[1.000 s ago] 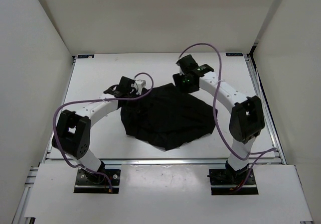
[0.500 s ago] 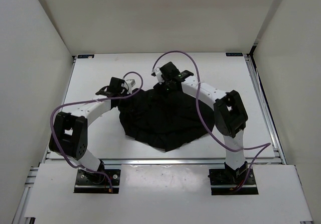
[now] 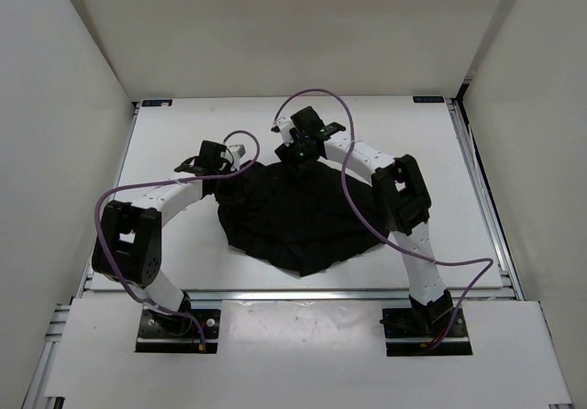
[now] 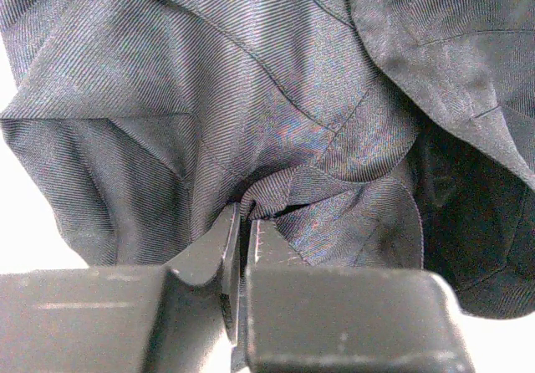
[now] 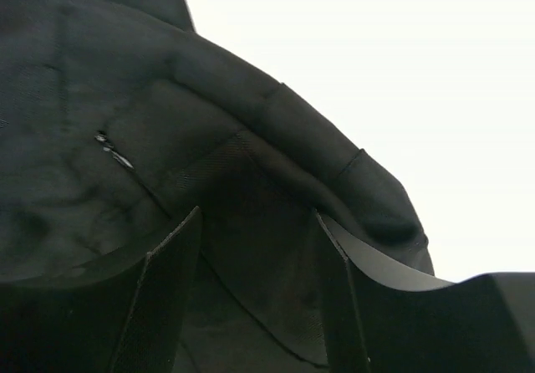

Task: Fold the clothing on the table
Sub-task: Flatten the skirt out

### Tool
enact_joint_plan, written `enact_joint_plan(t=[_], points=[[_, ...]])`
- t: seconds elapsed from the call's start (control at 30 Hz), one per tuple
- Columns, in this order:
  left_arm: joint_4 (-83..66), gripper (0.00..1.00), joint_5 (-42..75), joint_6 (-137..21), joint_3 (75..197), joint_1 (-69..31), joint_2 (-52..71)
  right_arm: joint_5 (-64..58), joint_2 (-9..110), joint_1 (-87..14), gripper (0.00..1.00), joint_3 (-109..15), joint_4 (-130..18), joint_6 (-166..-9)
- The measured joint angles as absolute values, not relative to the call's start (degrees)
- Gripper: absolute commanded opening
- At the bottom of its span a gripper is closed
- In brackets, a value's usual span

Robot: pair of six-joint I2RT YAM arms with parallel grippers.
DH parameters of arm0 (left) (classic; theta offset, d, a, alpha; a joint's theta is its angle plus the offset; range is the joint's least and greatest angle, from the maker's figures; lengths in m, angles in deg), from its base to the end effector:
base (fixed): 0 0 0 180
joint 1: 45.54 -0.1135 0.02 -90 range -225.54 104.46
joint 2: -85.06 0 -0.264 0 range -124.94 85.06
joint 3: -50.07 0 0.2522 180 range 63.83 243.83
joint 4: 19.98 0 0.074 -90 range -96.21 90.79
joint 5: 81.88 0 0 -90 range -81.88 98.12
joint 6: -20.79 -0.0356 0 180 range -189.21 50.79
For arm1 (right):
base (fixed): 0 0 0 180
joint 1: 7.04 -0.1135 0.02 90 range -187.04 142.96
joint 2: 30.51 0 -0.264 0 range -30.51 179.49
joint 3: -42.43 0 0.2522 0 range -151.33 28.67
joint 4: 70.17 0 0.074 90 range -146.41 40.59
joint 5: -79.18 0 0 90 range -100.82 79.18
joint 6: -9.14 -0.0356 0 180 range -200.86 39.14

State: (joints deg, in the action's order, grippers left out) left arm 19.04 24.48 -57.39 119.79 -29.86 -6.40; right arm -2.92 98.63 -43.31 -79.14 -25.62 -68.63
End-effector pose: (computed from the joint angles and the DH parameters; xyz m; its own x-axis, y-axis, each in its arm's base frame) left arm 0.2994 -0.0945 0.1896 -0.9025 0.0492 -0.4278 0.2114 0.9161 -0.3406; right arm 0.4032 0.3019 0.1988 -0.4834 -0.6149 -0.6231 -0.7740 0.6328 -0.0240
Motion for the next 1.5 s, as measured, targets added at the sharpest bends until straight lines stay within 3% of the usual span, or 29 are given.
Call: enact_joint_plan(t=[0.1, 0.17, 0.2, 0.33, 0.4, 0.63, 0.8, 0.9, 0.97, 1.0, 1.07, 1.17, 1.2, 1.3, 1.33, 1.5], points=[[19.0, 0.0, 24.7, -57.4, 119.8, -30.4, -6.4, -1.9, 99.6, -42.8, 0.58, -79.1, -24.9, -68.6], [19.0, 0.0, 25.0, -57.3, 119.8, -30.9, -6.4, -1.6, 99.5, -43.1, 0.51, -79.2, -24.9, -68.5], [19.0, 0.0, 25.2, -57.2, 119.8, -31.0, -6.4, -1.4, 99.5, -43.4, 0.4, -79.2, -24.9, -68.4], [19.0, 0.0, 25.5, -57.1, 119.7, -31.3, -6.4, -0.7, 99.5, -44.5, 0.11, -79.2, -24.2, -68.1], [19.0, 0.0, 25.5, -57.1, 119.7, -31.5, -6.4, -1.0, 99.5, -45.2, 0.01, -79.2, -23.1, -67.4], [18.5, 0.0, 26.6, -56.2, 119.6, -33.2, -6.4, -4.6, 96.5, -46.4, 0.0, -75.3, -19.9, -67.1], [17.7, 0.0, 26.9, -55.6, 119.7, -34.6, -6.4, -5.7, 84.5, -43.1, 0.0, -68.0, -19.0, -68.2], [17.3, 0.0, 27.1, -55.2, 119.9, -34.9, -6.7, -6.8, 75.4, -40.0, 0.0, -63.3, -18.9, -68.7], [17.1, 0.0, 27.2, -55.0, 120.2, -34.9, -6.9, -7.6, 70.5, -38.2, 0.17, -59.8, -18.8, -68.9], [16.9, 0.0, 27.3, -54.9, 120.4, -34.8, -7.2, -7.8, 68.8, -37.8, 0.35, -58.2, -18.8, -69.1], [16.6, 0.0, 27.3, -54.8, 120.7, -34.6, -7.7, -7.9, 67.5, -38.2, 0.44, -56.0, -18.8, -69.1], [16.0, 0.0, 27.3, -54.7, 121.0, -34.3, -8.5, -7.9, 70.8, -41.2, 0.45, -56.8, -17.4, -69.1], [16.0, 0.0, 27.3, -54.7, 121.0, -34.2, -8.6, -7.8, 72.9, -42.4, 0.54, -58.0, -16.9, -69.1], [15.9, 0.0, 27.5, -54.6, 121.0, -34.1, -8.7, -7.4, 80.4, -45.5, 0.55, -63.6, -15.5, -68.8], [15.8, 0.0, 27.5, -54.5, 121.0, -34.1, -8.7, -7.1, 82.7, -46.3, 0.63, -65.3, -15.6, -68.7], [15.8, 0.0, 27.7, -54.1, 121.0, -34.1, -8.7, -5.2, 92.5, -47.0, 0.63, -74.0, -12.9, -68.7]])
